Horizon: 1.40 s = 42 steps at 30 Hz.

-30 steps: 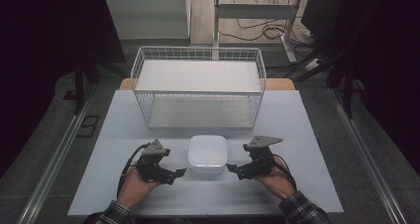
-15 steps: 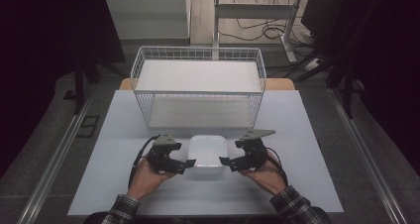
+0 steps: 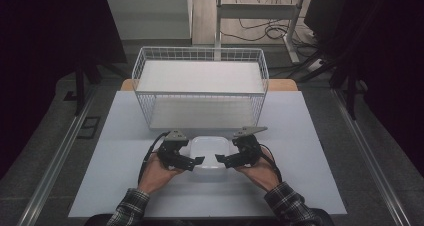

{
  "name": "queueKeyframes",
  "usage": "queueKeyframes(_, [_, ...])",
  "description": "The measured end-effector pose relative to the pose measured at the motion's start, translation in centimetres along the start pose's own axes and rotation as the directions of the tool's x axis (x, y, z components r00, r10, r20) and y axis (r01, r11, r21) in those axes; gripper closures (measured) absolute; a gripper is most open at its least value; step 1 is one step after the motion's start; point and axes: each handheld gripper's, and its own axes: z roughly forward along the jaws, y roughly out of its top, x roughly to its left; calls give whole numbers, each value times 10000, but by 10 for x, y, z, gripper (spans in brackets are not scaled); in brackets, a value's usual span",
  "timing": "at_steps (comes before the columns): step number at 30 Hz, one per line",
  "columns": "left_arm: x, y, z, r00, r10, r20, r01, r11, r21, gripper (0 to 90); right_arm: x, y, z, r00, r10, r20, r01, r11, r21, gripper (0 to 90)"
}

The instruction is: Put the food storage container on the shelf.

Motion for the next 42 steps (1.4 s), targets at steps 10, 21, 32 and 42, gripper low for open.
queueKeyframes(10, [-9, -12, -3, 9932, -847, 795, 839, 9964, 128, 135, 5, -10, -2, 9955, 609, -723, -575, 9972, 482, 209])
queueKeyframes(21, [-13, -15, -27, 9857, -1677, 143, 1683, 9832, -703, 640, 4, -11, -26, 9775, 2103, -140, -2105, 9775, -122, 640])
queueKeyframes(32, [-16, -12, -34, 9815, -1867, -420, 1767, 9686, -1746, 784, 6, -8, -34, 9816, 1893, 251, -1842, 9734, -1359, 772])
queueKeyframes(42, [-6, -3, -41, 9827, -1687, -770, 1526, 9715, -1815, 786, 5, 4, -28, 9877, 1544, 226, -1487, 9751, -1647, 771])
